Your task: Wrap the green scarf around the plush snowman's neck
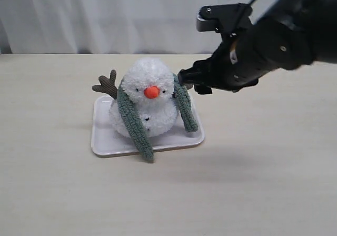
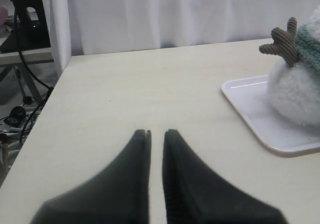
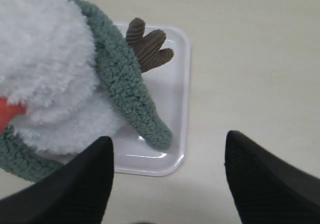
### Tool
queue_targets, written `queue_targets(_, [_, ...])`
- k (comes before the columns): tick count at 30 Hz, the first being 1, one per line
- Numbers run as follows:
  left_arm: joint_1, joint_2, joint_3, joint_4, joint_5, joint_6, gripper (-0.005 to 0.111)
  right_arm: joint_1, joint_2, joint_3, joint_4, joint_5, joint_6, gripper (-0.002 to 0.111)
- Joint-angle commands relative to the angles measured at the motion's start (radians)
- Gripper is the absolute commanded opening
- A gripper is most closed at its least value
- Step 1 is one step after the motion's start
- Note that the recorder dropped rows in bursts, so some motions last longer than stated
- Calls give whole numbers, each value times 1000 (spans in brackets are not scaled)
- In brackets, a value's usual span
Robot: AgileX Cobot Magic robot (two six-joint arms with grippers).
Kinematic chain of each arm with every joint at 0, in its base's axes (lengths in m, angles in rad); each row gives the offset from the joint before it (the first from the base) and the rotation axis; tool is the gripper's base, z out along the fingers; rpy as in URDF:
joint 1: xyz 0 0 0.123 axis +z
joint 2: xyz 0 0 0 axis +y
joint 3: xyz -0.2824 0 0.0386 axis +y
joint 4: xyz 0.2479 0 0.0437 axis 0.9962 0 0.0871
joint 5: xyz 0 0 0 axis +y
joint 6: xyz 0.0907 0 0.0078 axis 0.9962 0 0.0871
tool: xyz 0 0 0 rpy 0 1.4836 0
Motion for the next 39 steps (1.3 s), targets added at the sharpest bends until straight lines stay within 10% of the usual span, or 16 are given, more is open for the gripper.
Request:
queue_targets(1, [3,-3,3,0,-13,1,10,-84,-23,188,356,-328,-357,61])
queue_targets(21, [3,-3,3,0,-13,1,10,-211,107,173,2063,-150,-2287,4])
queue_targets(26, [3,-3,3,0,-13,1,10,-209,107,178,2063,-225,-2379,4])
queue_targets(39, [3,-3,3,0,-13,1,10,-139,200,178,1995,-444,-2388,68])
